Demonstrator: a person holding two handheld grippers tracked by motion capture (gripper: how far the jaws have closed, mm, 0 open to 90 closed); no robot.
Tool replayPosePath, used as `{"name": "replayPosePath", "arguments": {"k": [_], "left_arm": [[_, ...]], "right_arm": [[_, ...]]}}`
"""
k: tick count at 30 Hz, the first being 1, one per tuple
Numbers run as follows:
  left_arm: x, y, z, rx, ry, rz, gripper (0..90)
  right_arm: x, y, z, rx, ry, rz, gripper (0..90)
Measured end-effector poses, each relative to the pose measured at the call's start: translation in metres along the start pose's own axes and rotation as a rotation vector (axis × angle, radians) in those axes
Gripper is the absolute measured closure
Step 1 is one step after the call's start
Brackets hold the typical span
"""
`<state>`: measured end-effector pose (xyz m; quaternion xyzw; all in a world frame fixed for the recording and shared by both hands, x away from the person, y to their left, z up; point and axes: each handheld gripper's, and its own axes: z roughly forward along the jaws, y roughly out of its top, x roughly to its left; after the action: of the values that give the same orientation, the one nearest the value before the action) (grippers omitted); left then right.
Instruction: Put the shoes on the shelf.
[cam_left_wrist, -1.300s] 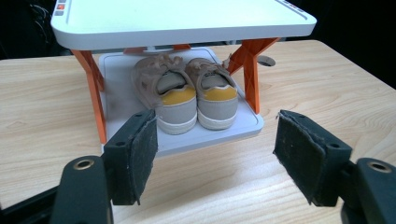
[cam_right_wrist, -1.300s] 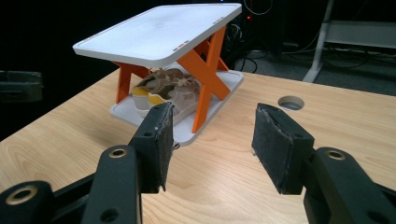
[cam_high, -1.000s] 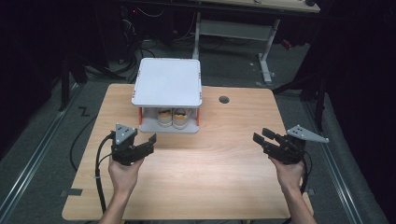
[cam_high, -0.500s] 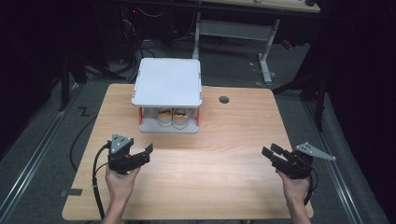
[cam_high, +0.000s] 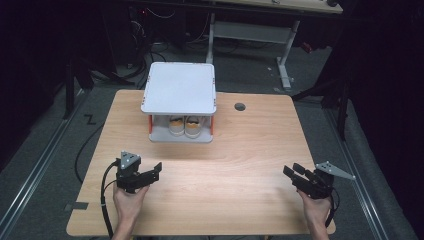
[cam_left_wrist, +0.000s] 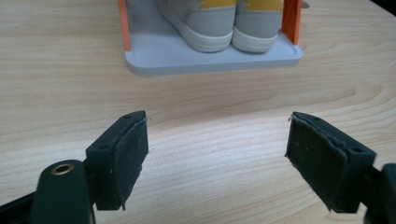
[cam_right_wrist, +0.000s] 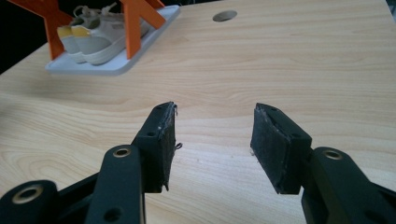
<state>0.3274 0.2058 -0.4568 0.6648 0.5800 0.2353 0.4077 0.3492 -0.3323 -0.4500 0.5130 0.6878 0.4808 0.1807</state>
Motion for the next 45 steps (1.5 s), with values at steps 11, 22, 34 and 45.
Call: {"name": "replayPosePath", "arguments": {"k": [11,22,34,45], "left_arm": [[0.006,-0.012,0.02,0.067,0.052,0.007,20.1],[0.005,-0.02,0.047,0.142,0.145,0.059,19.8],[0.006,-0.022,0.056,0.142,0.174,0.067,19.6],[0.006,-0.022,0.056,0.144,0.168,0.074,19.7]], "right_arm": [[-0.008,-0.009,0.018,0.07,-0.082,-0.027,46.5],[-0.017,-0.02,0.043,0.174,-0.199,-0.073,43.4],[-0.017,-0.024,0.055,0.212,-0.269,-0.122,42.9],[-0.016,-0.024,0.056,0.215,-0.274,-0.13,42.7]]}}
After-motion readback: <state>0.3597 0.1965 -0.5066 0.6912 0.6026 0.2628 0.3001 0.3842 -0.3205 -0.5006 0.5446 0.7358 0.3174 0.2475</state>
